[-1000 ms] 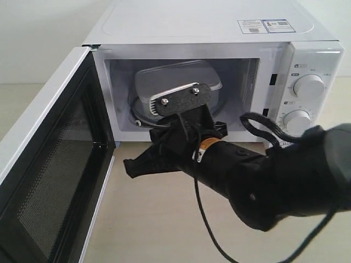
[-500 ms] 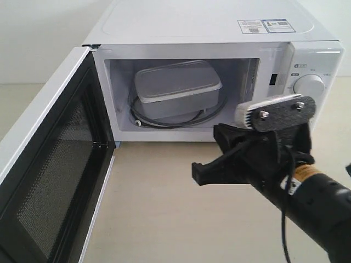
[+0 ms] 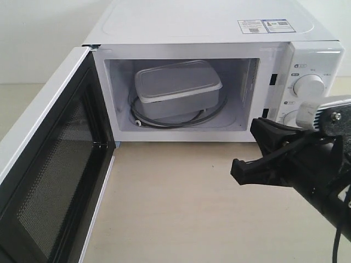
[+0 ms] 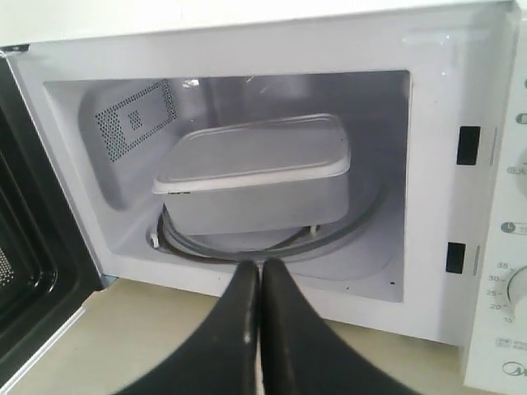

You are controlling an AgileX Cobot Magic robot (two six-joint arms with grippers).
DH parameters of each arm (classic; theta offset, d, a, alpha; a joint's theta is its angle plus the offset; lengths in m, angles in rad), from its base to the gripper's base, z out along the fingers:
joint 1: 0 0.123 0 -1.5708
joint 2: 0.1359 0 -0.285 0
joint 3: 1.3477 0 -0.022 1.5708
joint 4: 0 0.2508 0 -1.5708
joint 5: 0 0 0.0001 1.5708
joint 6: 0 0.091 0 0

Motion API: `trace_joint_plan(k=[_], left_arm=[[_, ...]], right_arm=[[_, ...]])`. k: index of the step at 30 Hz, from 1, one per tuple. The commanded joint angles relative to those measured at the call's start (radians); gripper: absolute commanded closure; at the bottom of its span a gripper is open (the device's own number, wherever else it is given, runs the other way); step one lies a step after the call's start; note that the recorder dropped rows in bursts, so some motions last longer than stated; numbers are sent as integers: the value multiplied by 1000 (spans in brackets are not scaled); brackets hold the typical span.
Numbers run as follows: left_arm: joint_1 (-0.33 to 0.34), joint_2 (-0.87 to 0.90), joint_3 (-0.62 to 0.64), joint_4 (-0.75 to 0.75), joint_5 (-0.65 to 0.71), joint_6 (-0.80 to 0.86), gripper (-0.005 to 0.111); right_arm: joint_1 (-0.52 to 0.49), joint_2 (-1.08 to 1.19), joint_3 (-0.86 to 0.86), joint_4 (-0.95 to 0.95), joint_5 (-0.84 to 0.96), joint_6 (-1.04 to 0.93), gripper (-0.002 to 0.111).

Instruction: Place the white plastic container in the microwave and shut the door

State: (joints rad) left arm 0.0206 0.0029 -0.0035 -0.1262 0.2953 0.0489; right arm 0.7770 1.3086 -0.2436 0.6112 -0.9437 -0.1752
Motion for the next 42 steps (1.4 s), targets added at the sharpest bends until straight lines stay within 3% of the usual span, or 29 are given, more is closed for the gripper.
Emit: trace_joint_plan(k=[1, 8, 15, 17, 24, 30, 34, 42], left_arm=[[-6, -3, 4, 0, -4, 3, 102], [-6, -3, 4, 0, -4, 3, 102], [-6, -3, 4, 0, -4, 3, 102], [-6, -3, 4, 0, -4, 3, 102], [-6, -3, 4, 0, -4, 3, 102], [-6, -3, 4, 0, -4, 3, 102], [-6, -3, 4, 0, -4, 3, 102], [-6, -3, 4, 0, -4, 3, 102]], right_arm=[[1, -8, 3, 3, -20, -7, 108], [1, -20, 3, 26, -15, -23, 108], [-11, -159, 3, 227, 38, -211, 108], [-77, -230, 3, 237, 125, -252, 108], [-471, -533, 3, 106, 536, -242, 108], [-731, -788, 3, 40, 775, -272, 108], [-791, -837, 3, 40, 844, -314, 108], [-786, -845, 57, 27, 858, -350, 108]])
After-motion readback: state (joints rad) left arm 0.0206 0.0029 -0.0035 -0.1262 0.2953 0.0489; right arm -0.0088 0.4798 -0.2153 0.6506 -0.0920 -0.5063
